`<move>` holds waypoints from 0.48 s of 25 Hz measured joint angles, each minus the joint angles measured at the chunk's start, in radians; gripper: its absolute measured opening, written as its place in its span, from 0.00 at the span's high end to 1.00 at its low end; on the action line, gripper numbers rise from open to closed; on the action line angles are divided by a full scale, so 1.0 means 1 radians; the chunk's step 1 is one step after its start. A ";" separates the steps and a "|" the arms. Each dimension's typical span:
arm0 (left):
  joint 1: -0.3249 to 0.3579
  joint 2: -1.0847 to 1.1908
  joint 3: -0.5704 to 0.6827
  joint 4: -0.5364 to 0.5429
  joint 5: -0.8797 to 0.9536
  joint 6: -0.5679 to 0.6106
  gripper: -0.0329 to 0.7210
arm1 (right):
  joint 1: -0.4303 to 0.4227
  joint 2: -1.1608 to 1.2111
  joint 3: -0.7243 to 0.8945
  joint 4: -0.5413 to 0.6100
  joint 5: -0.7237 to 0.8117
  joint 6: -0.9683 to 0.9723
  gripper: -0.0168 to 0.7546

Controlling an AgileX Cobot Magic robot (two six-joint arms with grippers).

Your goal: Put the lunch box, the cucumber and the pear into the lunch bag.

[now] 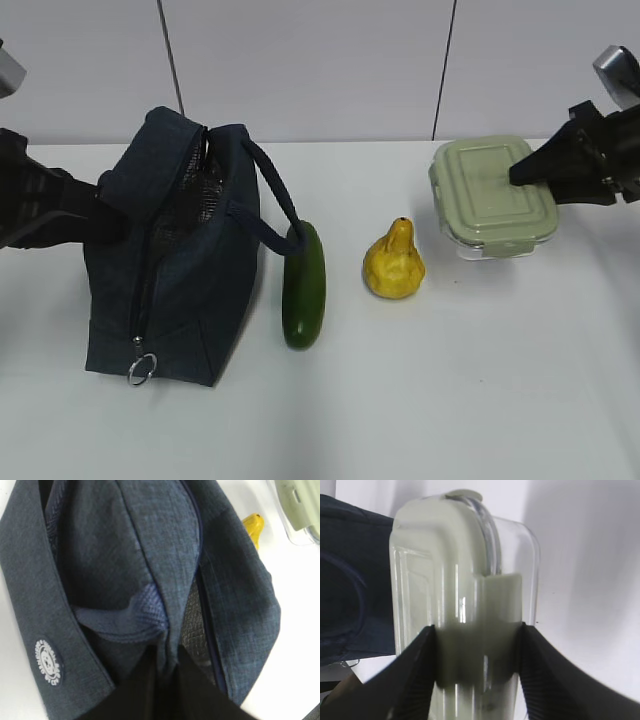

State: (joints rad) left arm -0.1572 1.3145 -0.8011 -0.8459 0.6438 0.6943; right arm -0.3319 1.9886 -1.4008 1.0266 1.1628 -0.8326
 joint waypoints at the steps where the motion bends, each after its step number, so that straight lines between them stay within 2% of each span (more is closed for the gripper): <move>1: 0.000 0.000 0.000 0.000 0.000 0.000 0.95 | 0.017 -0.004 0.000 0.005 0.002 0.004 0.50; 12: 0.000 0.000 0.000 -0.001 0.002 0.000 0.96 | 0.146 -0.100 0.000 0.132 0.003 0.024 0.50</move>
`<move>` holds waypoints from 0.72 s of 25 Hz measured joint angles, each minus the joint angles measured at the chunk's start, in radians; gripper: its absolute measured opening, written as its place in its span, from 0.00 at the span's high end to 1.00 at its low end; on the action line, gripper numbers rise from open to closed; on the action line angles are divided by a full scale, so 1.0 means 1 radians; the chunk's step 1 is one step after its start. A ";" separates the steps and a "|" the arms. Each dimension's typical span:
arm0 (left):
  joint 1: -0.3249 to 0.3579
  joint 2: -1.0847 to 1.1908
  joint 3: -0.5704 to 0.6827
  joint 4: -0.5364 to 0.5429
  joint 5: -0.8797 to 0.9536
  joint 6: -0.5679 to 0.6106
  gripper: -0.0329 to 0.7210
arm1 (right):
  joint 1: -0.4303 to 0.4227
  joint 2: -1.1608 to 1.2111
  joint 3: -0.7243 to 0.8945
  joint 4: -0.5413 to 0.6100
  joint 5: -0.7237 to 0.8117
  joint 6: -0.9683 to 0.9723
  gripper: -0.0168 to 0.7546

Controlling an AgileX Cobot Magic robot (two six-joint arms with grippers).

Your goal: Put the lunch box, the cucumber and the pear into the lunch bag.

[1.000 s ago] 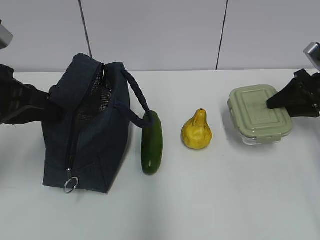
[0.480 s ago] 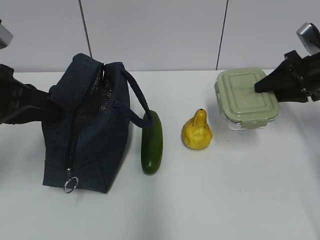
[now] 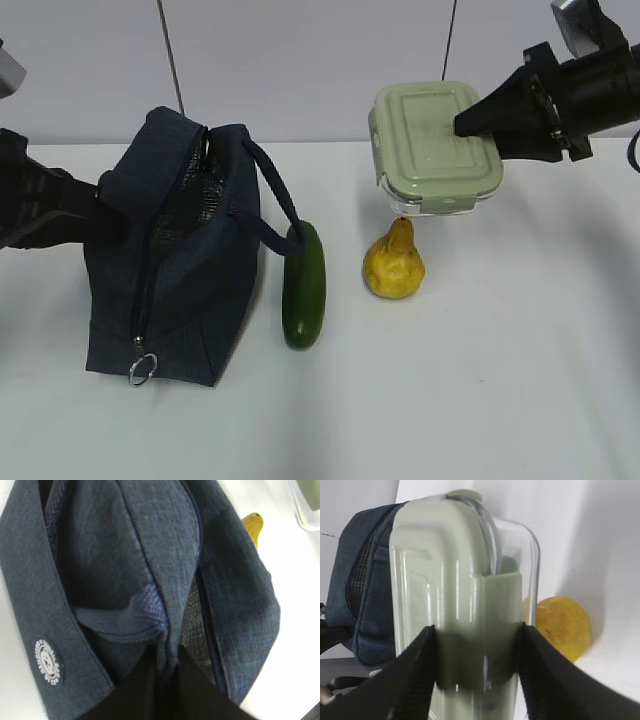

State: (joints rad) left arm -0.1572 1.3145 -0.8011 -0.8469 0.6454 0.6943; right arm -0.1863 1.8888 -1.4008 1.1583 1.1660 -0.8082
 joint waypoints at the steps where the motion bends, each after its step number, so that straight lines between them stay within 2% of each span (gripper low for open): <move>1: 0.000 0.000 0.000 -0.002 0.000 0.000 0.96 | 0.012 -0.007 0.000 0.002 0.001 0.000 0.50; 12: -0.002 0.000 0.000 -0.047 0.002 0.024 0.96 | 0.151 -0.044 -0.003 0.109 0.006 0.000 0.50; 18: -0.008 0.000 0.000 -0.088 -0.001 0.037 0.96 | 0.201 -0.044 -0.075 0.129 0.008 0.000 0.50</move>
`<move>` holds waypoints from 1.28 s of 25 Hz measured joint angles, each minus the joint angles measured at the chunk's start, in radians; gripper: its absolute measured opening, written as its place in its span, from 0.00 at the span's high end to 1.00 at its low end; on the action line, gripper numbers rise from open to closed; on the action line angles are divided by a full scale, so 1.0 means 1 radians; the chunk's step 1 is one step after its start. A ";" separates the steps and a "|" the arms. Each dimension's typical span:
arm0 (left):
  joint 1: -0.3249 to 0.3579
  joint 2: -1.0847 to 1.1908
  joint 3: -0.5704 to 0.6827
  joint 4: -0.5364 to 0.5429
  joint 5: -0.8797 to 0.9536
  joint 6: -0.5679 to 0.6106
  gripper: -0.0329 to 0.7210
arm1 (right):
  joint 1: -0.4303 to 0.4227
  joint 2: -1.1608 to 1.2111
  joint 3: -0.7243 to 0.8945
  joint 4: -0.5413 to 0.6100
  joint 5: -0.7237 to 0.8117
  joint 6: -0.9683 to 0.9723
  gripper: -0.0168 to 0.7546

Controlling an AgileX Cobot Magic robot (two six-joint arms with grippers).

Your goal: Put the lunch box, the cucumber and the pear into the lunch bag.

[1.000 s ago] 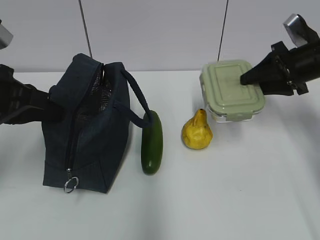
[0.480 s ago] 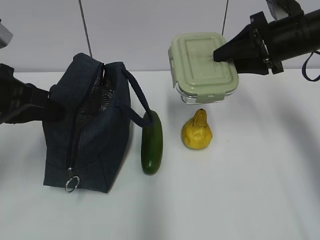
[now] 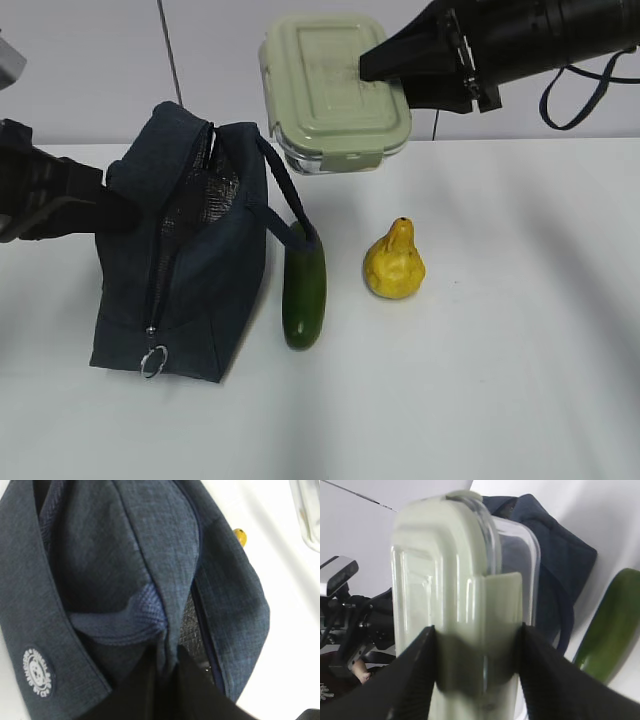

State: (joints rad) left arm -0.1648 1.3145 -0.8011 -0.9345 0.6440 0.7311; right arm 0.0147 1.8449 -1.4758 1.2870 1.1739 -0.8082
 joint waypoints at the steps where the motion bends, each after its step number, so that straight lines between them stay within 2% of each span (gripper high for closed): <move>1: -0.009 0.000 0.000 -0.001 -0.007 0.000 0.96 | 0.006 0.000 -0.006 0.005 0.000 0.000 0.50; 10: -0.168 0.000 0.000 -0.034 -0.125 0.001 0.96 | 0.090 0.000 -0.025 0.013 0.015 0.000 0.50; 15: -0.174 0.000 0.000 -0.054 -0.156 0.001 0.96 | 0.093 0.000 -0.025 -0.019 0.015 0.000 0.50; 21: -0.174 0.000 0.000 -0.067 -0.168 0.001 0.96 | 0.093 0.000 -0.026 -0.124 -0.006 0.032 0.50; 32: -0.174 0.000 0.000 -0.111 -0.200 0.002 0.96 | 0.106 0.076 -0.028 -0.179 -0.031 0.084 0.50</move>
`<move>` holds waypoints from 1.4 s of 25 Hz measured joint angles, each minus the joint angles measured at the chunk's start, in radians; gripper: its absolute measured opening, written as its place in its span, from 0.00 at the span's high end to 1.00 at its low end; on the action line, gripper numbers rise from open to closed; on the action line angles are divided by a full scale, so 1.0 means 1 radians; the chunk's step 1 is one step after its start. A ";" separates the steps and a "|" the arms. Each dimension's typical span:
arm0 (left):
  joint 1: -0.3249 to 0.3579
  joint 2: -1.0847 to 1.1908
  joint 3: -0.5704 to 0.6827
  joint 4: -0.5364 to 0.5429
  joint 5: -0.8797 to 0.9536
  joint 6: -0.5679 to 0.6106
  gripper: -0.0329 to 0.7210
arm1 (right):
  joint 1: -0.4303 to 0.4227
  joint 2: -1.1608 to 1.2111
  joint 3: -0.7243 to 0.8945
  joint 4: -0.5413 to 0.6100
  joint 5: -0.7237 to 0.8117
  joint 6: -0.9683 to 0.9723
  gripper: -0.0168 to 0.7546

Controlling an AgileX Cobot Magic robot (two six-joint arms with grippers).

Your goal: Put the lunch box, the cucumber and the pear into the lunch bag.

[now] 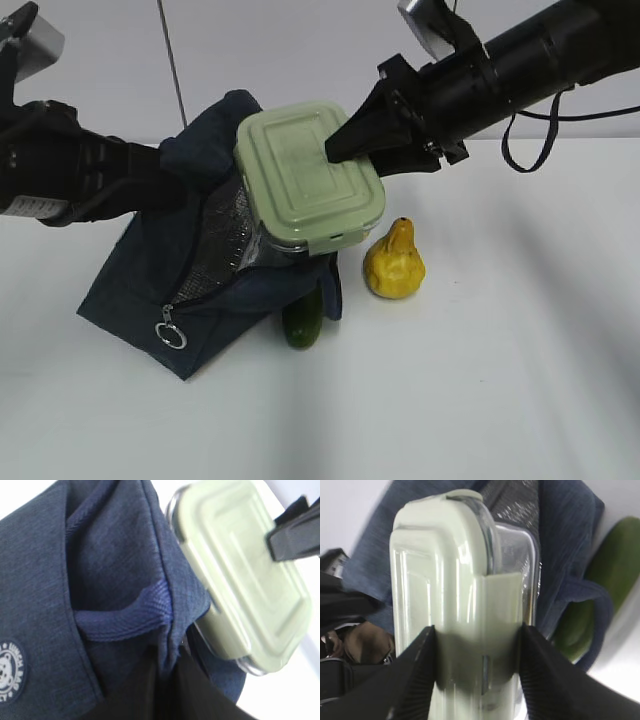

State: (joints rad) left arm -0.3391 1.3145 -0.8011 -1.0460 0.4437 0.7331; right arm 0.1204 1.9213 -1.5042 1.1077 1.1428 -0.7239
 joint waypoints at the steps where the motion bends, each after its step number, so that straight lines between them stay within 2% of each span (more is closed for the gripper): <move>1: 0.000 0.000 0.000 -0.001 -0.006 0.000 0.96 | 0.000 0.010 0.000 -0.008 0.004 0.005 0.50; 12: 0.000 0.000 0.000 -0.008 -0.027 0.002 0.96 | 0.002 0.022 0.000 -0.147 0.024 0.039 0.50; 17: 0.000 0.000 0.000 -0.040 -0.018 0.003 0.96 | 0.005 0.022 0.000 -0.150 0.007 0.043 0.50; 23: 0.000 0.000 0.000 -0.088 0.020 0.003 0.96 | 0.064 0.022 0.000 -0.137 -0.069 0.044 0.50; 27: 0.000 0.000 0.000 -0.146 0.040 0.009 0.96 | 0.088 0.022 0.000 -0.122 -0.110 0.049 0.50; 35: -0.013 0.039 0.000 -0.319 0.120 0.100 0.96 | 0.132 0.026 0.000 -0.078 -0.178 0.064 0.50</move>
State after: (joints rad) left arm -0.3524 1.3540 -0.8011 -1.3645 0.5641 0.8330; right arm 0.2522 1.9468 -1.5042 1.0300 0.9649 -0.6595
